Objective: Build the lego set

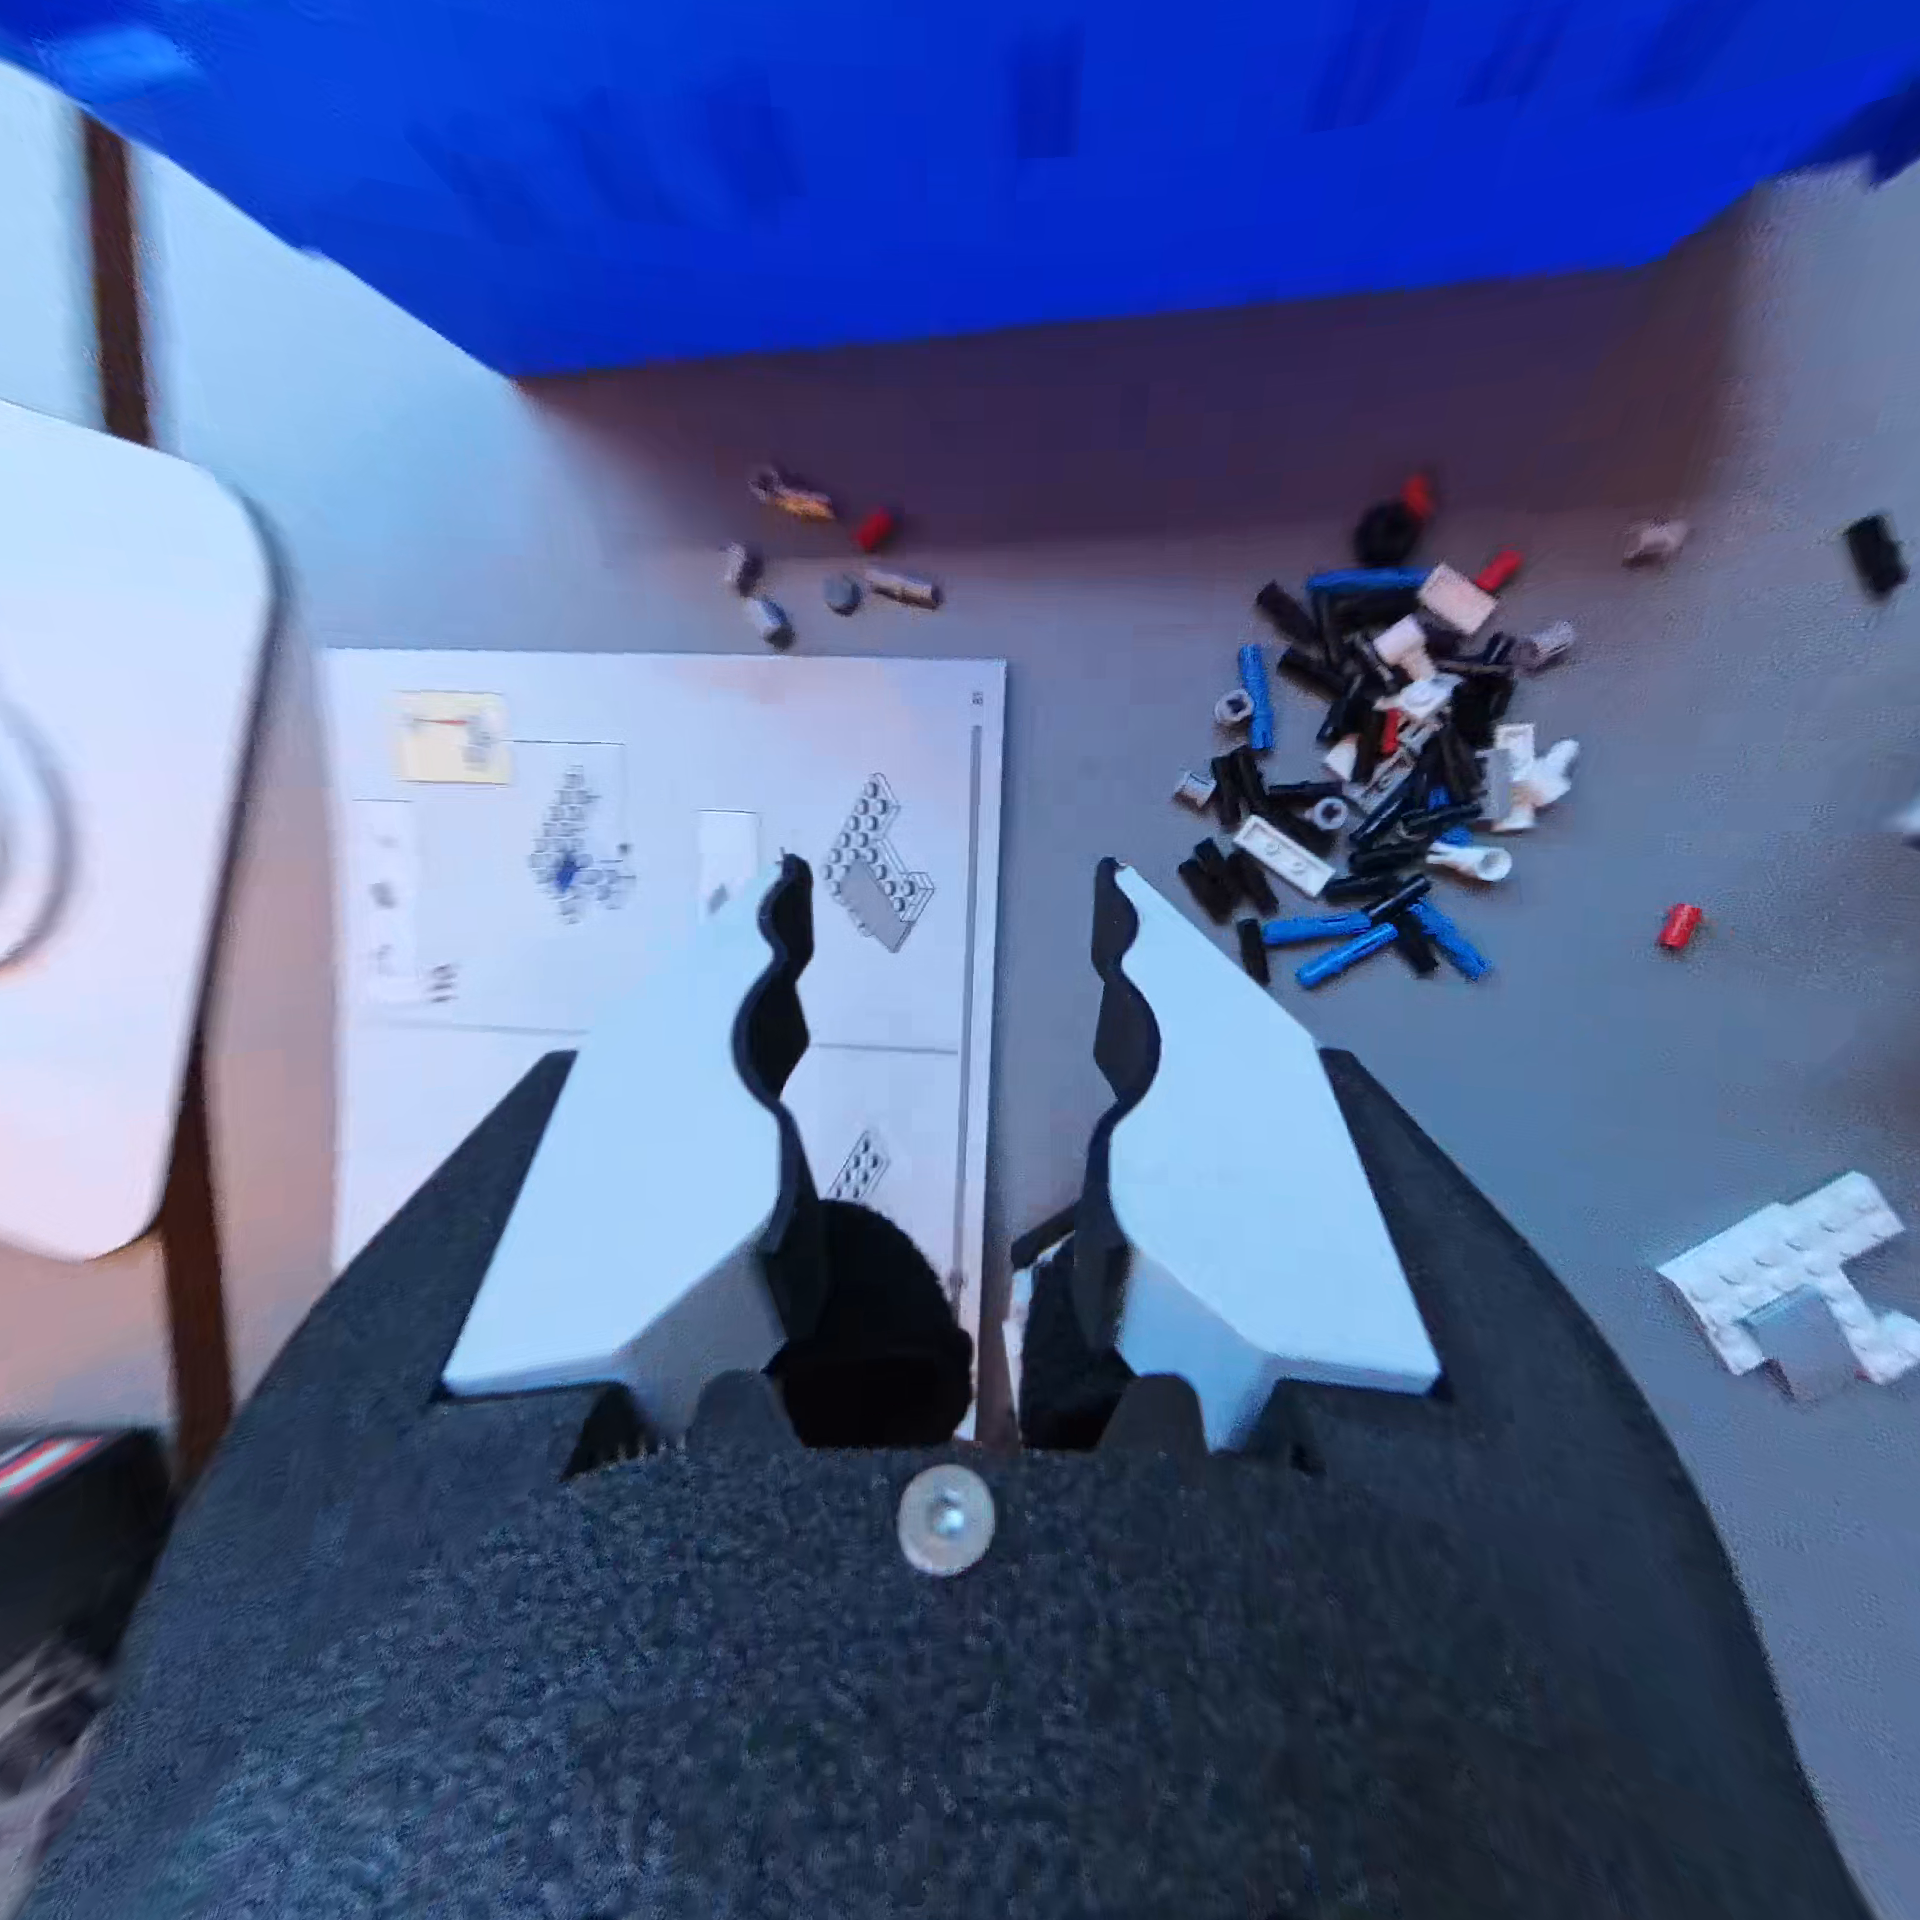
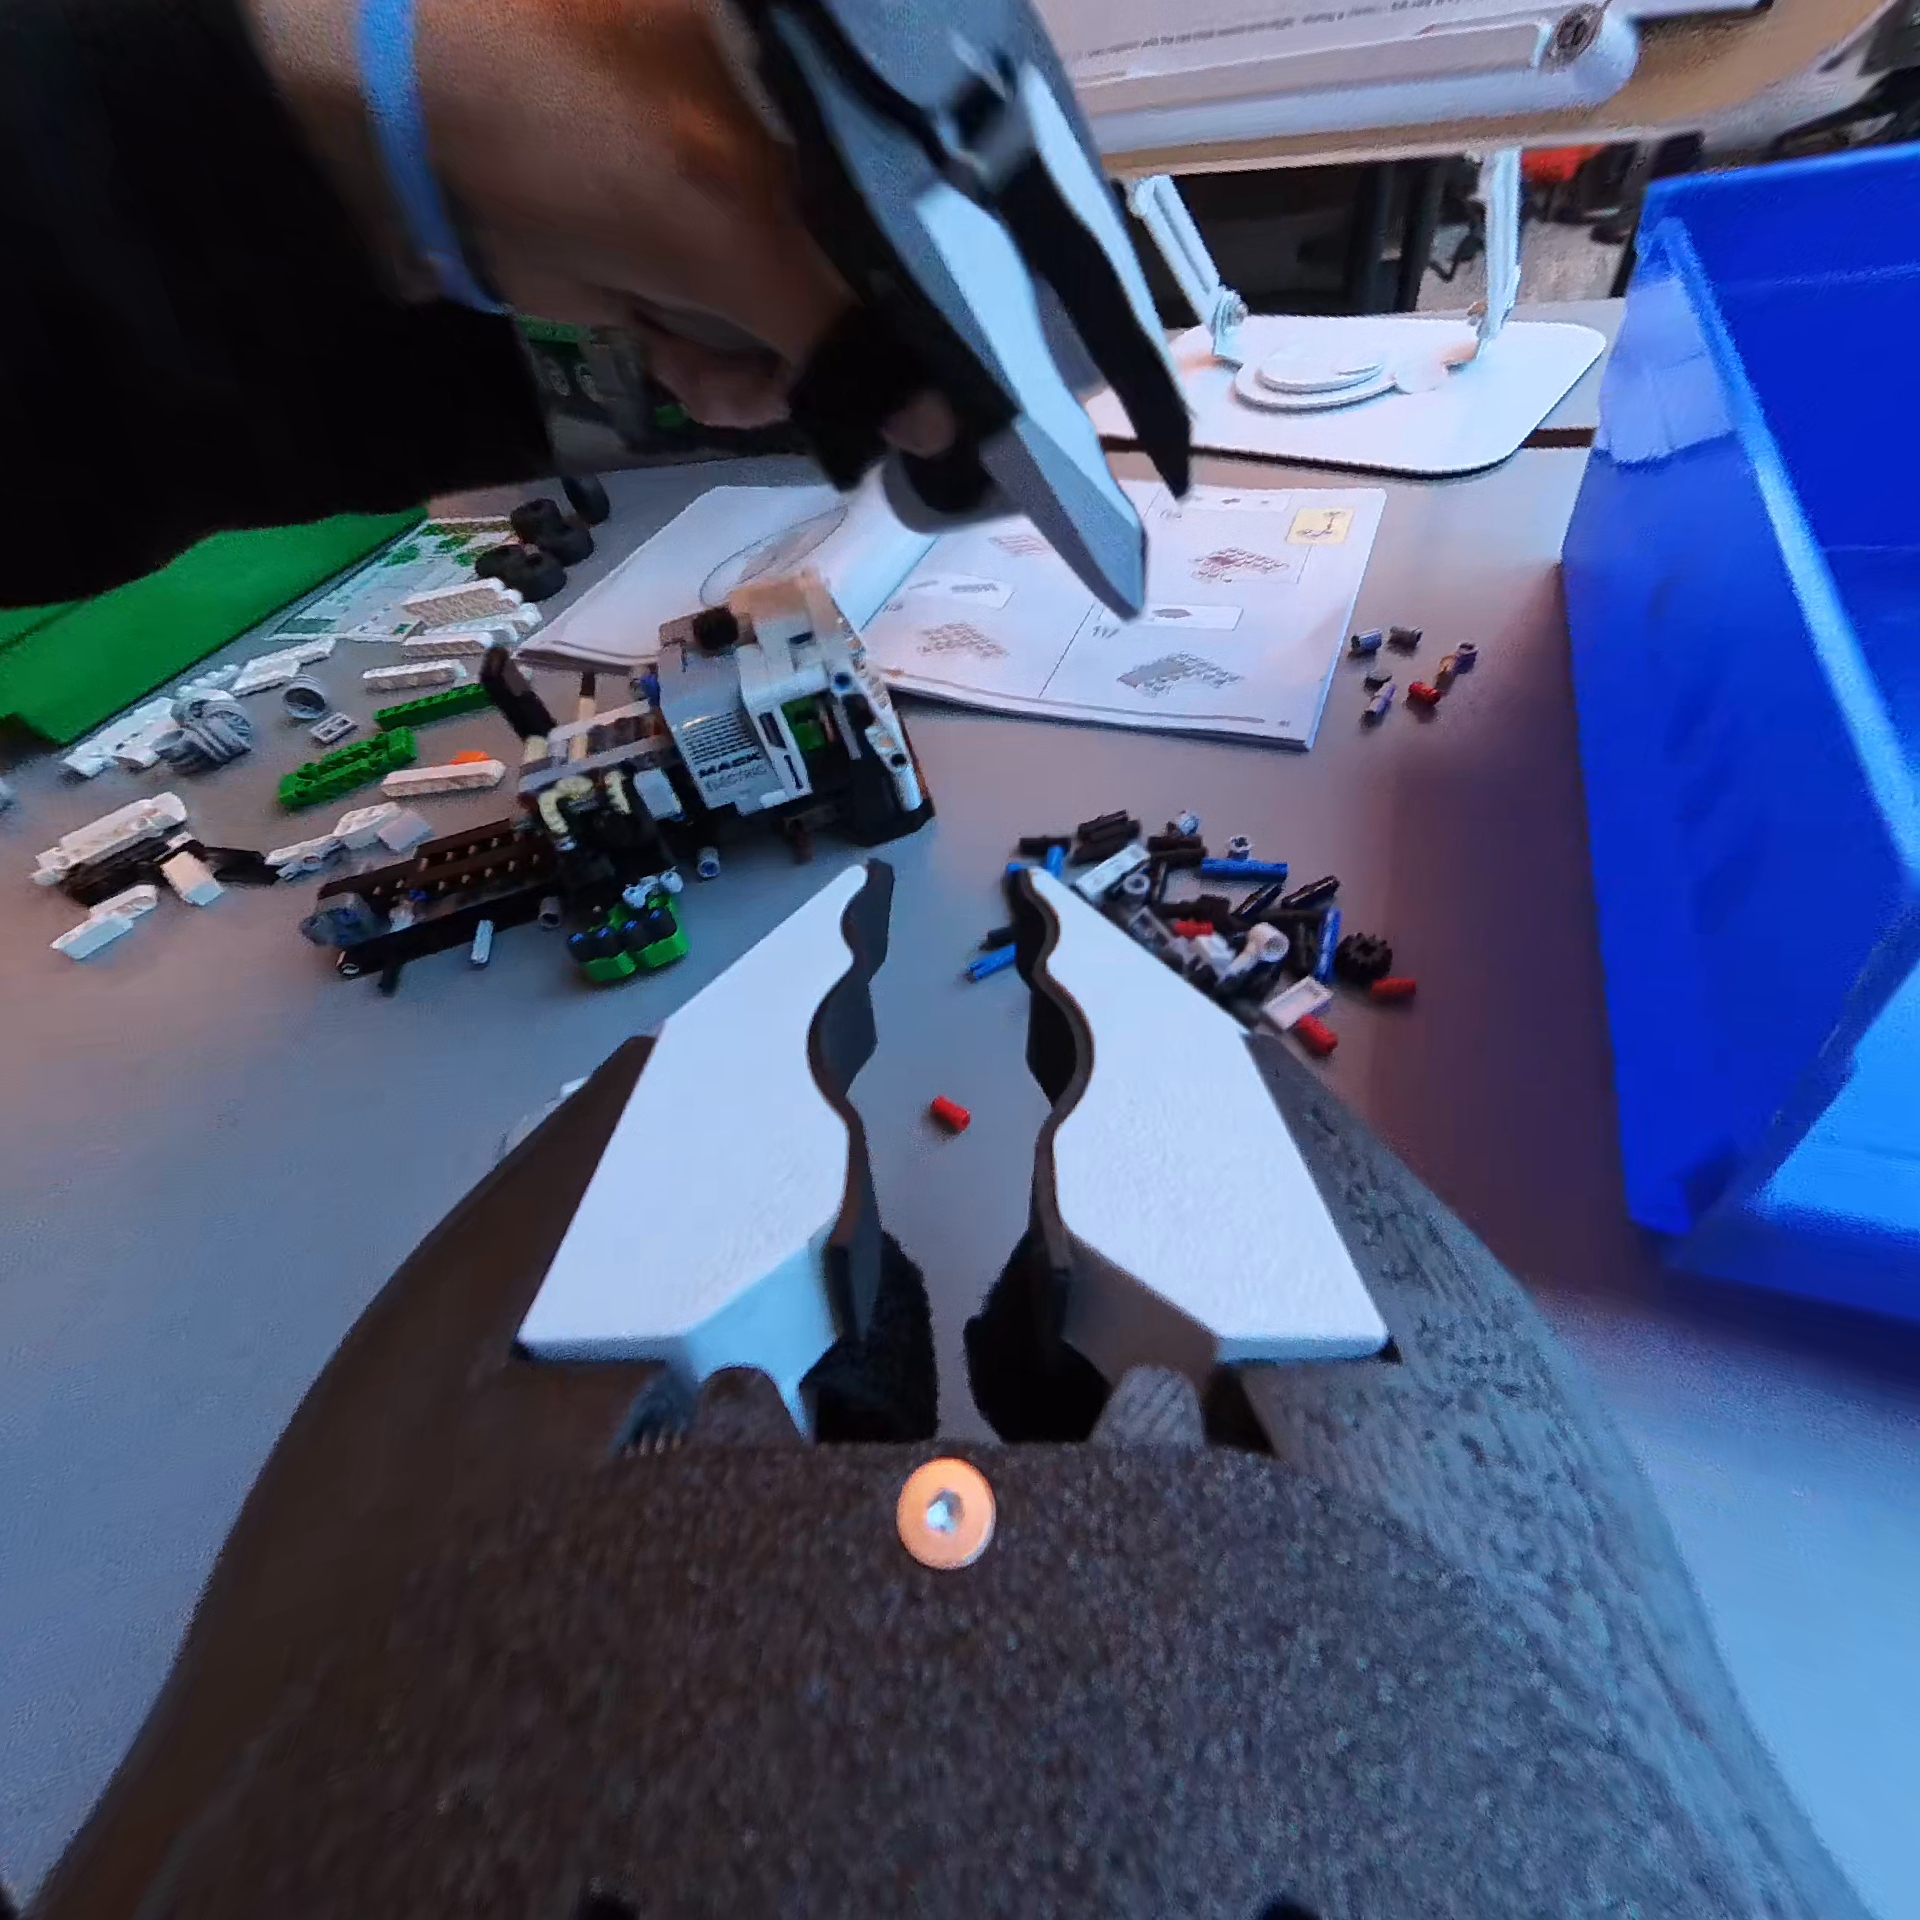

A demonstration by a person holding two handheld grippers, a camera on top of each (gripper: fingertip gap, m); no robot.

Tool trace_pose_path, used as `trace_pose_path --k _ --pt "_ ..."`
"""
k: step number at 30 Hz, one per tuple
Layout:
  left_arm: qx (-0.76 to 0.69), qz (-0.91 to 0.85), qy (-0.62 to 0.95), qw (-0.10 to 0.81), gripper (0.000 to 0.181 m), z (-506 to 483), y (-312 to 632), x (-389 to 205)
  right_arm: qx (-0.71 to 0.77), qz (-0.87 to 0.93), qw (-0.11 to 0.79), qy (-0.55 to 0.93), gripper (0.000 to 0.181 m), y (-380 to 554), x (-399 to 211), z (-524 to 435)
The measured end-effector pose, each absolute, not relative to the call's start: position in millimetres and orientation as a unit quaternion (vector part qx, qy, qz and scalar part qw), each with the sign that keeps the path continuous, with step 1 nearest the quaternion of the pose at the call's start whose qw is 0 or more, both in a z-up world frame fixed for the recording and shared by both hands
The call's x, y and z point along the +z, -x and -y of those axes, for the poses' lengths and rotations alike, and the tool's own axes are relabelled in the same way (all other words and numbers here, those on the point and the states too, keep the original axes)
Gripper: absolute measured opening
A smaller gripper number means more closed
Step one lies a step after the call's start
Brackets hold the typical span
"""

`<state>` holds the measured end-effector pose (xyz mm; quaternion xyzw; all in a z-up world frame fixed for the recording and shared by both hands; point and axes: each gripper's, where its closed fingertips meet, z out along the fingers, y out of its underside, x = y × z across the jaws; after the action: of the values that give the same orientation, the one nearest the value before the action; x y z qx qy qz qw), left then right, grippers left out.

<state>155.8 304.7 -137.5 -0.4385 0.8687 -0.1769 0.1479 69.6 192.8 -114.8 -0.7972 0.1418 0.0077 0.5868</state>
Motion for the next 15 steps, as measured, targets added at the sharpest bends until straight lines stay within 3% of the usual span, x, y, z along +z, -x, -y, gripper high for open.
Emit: trace_pose_path --k 5,10,15 --pt "-0.142 -0.880 0.436 0.120 0.063 -310 -173 -179 0.045 -0.140 0.585 0.797 0.023 -64 -125 -185" --pt "-0.153 -0.872 0.452 0.114 0.049 -313 -175 -190 0.084 -0.139 0.593 0.789 0.023 -63 -122 -181" --pt "-0.192 -0.861 0.462 0.092 0.046 -313 -174 -189 0.106 -0.146 0.591 0.786 0.024 -65 -126 -175"
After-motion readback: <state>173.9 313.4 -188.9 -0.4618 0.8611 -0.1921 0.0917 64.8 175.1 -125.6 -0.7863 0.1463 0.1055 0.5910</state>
